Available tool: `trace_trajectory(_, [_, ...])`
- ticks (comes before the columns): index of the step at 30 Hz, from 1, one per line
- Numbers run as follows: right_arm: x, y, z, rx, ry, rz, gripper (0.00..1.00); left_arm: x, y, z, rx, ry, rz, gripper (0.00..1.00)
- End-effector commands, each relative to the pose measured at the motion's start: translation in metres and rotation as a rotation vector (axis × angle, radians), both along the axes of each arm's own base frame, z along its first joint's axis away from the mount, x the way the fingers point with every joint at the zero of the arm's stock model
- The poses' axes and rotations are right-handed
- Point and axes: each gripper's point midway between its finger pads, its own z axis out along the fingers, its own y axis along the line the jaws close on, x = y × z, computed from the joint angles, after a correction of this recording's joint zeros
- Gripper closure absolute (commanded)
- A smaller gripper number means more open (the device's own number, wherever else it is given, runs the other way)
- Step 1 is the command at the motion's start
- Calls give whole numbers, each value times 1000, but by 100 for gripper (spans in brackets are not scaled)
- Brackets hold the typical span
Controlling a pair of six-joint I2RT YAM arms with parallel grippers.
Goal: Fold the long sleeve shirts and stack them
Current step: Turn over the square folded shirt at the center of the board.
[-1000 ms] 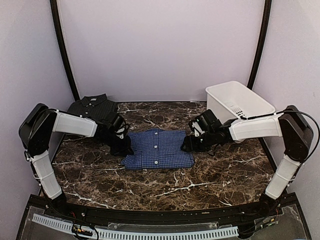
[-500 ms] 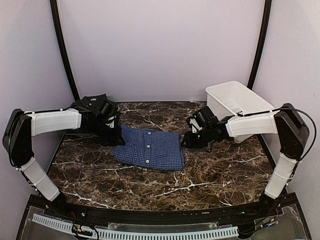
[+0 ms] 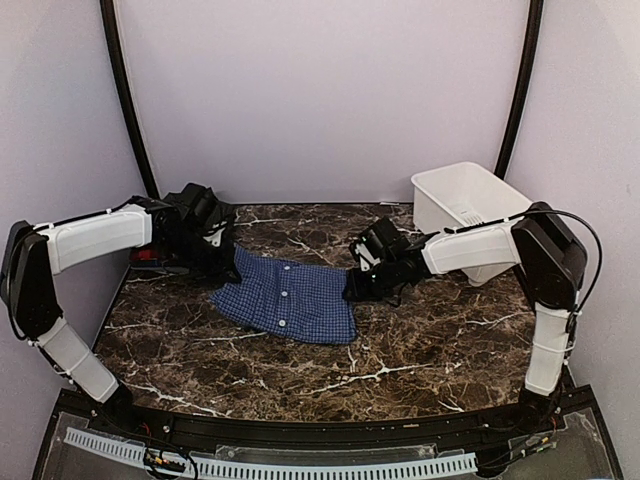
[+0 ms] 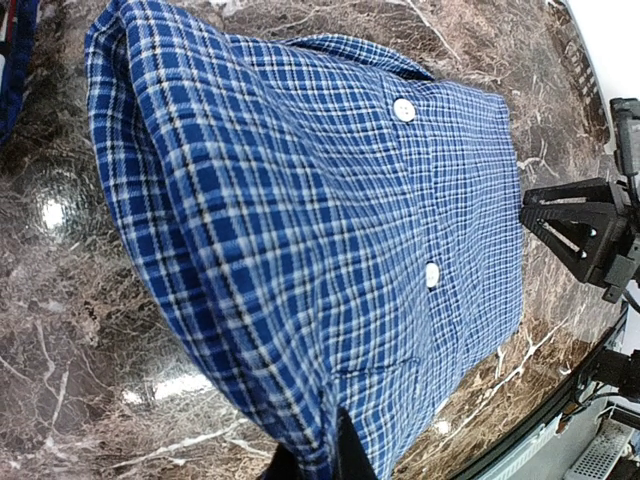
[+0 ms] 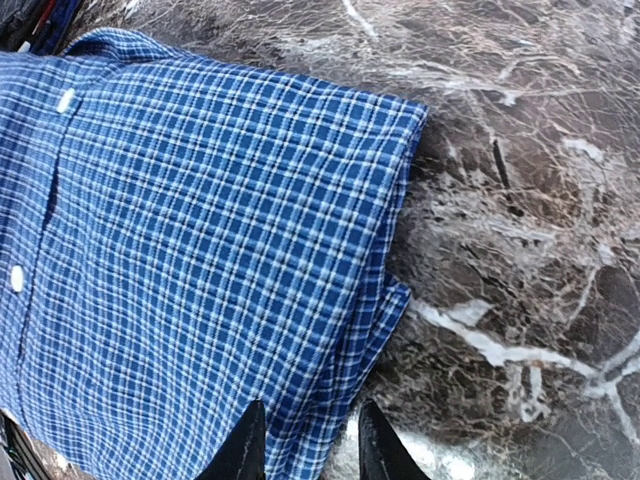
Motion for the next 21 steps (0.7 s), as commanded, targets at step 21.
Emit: trace_trajectory(21, [-19,170,-22,202,84,213,75,30,-57,170,-335,-292,-153,100])
